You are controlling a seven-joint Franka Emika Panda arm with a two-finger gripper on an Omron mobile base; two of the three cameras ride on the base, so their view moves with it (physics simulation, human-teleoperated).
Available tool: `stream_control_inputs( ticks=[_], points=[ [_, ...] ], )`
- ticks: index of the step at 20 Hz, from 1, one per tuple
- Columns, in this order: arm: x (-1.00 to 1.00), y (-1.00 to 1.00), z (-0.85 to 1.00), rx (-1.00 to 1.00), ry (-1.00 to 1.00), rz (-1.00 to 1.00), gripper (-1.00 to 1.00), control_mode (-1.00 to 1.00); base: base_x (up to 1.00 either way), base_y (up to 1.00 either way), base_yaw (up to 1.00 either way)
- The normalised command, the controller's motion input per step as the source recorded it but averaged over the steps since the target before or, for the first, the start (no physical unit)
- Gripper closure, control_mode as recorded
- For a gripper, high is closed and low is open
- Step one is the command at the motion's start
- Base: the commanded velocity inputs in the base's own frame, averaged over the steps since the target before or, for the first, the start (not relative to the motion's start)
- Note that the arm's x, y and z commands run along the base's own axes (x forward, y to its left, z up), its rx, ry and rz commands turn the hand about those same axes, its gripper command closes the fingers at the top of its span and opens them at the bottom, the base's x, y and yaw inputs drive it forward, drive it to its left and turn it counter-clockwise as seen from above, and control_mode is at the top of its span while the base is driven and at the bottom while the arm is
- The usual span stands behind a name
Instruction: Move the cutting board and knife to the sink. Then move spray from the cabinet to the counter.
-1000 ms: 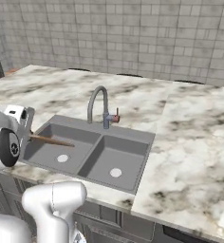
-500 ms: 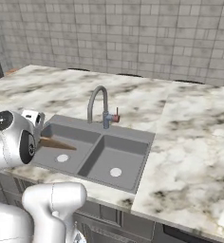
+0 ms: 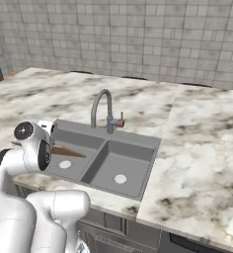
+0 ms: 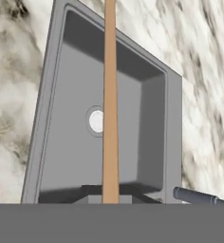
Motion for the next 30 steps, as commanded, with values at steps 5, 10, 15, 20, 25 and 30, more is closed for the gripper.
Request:
stream_control_inputs(
  ticks=[5,10,15,20,25,30],
  points=[
    [0.46,0.17,-0.41,0.03,0.0,0.02,1.0,-1.0,0.0,0.0,0.0],
    [0.6,0.2,-0.29,0.03,0.0,0.0,1.0,-1.0,0.0,0.0,0.0],
    [0.43,0.03,-0.35,0.0,0.03,0.0,1.0,-1.0,0.0,0.0,0.0],
    [0.44,0.0,-0.34,0.0,0.04,0.0,1.0,-1.0,0.0,0.0,0.0],
    [0.31,0.01,-0.24,0.0,0.02,0.0,1.0,-1.0,0.0,0.0,0.0],
    [0.18,0.03,-0.2,0.0,0.0,0.0,1.0,-1.0,0.0,0.0,0.0]
  ],
)
